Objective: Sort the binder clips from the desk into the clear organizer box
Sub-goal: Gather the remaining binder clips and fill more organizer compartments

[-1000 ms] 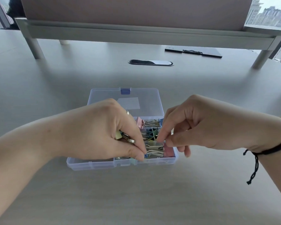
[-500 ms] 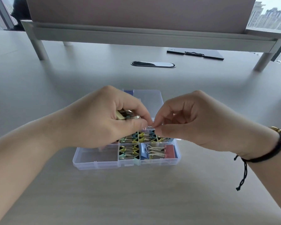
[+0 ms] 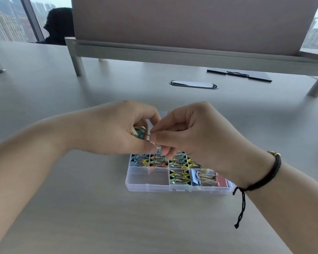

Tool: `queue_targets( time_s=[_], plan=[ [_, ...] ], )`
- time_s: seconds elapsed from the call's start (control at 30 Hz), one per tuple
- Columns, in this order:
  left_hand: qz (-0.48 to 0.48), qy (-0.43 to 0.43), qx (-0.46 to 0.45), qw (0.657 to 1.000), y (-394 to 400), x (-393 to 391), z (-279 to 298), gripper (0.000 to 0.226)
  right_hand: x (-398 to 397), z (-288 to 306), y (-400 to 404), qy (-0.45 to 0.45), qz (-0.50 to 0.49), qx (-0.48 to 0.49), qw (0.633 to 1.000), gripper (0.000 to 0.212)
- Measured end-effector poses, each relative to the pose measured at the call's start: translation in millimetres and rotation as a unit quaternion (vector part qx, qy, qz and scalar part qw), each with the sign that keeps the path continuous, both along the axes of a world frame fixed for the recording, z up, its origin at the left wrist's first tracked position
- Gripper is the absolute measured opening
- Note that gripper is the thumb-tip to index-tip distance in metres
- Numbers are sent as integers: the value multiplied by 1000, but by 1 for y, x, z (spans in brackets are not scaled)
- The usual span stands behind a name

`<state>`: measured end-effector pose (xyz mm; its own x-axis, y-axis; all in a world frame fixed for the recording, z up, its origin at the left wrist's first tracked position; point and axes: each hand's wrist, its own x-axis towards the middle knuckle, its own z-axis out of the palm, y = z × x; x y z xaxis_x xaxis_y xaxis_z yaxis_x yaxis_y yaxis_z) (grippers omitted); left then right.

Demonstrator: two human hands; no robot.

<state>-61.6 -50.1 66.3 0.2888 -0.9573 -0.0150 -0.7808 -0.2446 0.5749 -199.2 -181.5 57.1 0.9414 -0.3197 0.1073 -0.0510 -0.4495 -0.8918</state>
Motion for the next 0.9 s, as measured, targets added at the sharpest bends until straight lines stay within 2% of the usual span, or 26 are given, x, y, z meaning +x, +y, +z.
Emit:
queue_targets(
  time_s=[0.17, 0.3, 0.43, 0.53, 0.63, 0.8, 0.9],
  plan=[
    [-3, 132, 42, 990, 25, 17, -5, 23, 2, -2, 12, 112, 27, -51, 992, 6],
    [-18, 156, 52, 986, 28, 23, -14, 18, -4, -5, 13, 161, 38, -105, 981, 8],
    [7, 194, -55, 979, 23, 21, -22, 20, -5, -11, 22, 172, 37, -138, 975, 10],
    [34, 277, -139, 950, 17, 15, -30, 20, -5, -17, 27, 152, 37, -217, 964, 8],
    [55, 328, -184, 925, 10, 12, -36, 28, -7, -20, 28, 134, 35, -261, 955, 4],
    [73, 309, -248, 915, 3, 6, -43, 44, -9, -27, 27, 78, 19, -334, 939, 9],
    [61, 247, -280, 926, 1, -1, -45, 55, -6, -28, 26, 43, -32, -280, 958, 13]
  ],
)
